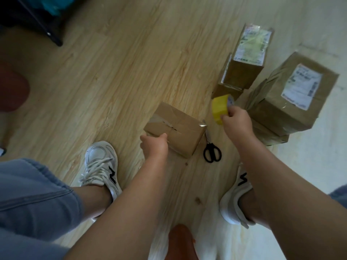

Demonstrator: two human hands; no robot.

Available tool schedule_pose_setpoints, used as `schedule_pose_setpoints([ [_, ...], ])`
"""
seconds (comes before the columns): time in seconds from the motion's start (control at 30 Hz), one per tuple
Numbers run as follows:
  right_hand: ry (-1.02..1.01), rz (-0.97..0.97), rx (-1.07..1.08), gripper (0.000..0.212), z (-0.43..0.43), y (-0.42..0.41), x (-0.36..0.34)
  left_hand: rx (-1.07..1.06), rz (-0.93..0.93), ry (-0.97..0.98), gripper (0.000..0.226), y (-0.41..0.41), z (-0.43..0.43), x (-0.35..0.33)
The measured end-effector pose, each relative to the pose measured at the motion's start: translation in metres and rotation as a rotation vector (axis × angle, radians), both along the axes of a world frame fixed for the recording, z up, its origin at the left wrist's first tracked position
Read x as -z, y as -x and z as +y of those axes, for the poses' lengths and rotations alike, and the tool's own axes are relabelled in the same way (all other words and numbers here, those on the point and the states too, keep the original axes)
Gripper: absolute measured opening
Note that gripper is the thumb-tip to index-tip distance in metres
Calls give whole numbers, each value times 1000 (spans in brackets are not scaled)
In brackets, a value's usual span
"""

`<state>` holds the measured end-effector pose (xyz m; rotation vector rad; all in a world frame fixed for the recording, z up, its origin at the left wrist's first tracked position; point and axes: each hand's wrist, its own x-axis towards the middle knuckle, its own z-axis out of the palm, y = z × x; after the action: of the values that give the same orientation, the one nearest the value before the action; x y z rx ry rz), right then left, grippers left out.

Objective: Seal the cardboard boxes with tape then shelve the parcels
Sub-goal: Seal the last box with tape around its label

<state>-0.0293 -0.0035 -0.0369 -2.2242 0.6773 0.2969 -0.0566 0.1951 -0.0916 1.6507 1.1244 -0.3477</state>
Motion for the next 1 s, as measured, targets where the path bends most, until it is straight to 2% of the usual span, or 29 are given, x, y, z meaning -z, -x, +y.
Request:
schedule_pose_setpoints([
  [0.03, -45, -31, 3, 16, 4, 0, -10, 52, -46, -101, 58, -3, 2, -10],
  [0.1, -157, -74, 8, 15, 13, 3, -29, 185, -213, -166, 47, -11, 3, -35],
  [0.23, -367, -80, -24, 18, 30, 18, -57, 492, -439, -48, 23, -20, -2, -79],
  [0.3, -442, -67, -56, 18, 37, 25, -64, 566, -497, -21, 32, -18, -3, -95],
  [0.4, -531, -67, -93, 20, 44, 34, -71, 622, -525, -18, 61, -12, 2, -108],
  [0.43, -545, -63, -110, 20, 46, 37, -73, 639, -519, -20, 62, -10, 4, -110],
  [0.6, -556, -51, -193, 22, 48, 43, -78, 570, -571, 22, 20, -2, 13, -112],
  [0.67, -556, -36, -221, 22, 46, 45, -78, 532, -574, 12, 13, -2, 16, -113],
  [0.77, -566, -12, -261, 22, 45, 47, -80, 515, -577, 4, 8, -2, 21, -119],
  [0.9, -578, 27, -294, 21, 45, 47, -83, 544, -541, -41, 23, -3, 21, -118],
  [1.0, -588, 47, -293, 20, 46, 45, -85, 491, -491, -40, 35, -4, 17, -111],
])
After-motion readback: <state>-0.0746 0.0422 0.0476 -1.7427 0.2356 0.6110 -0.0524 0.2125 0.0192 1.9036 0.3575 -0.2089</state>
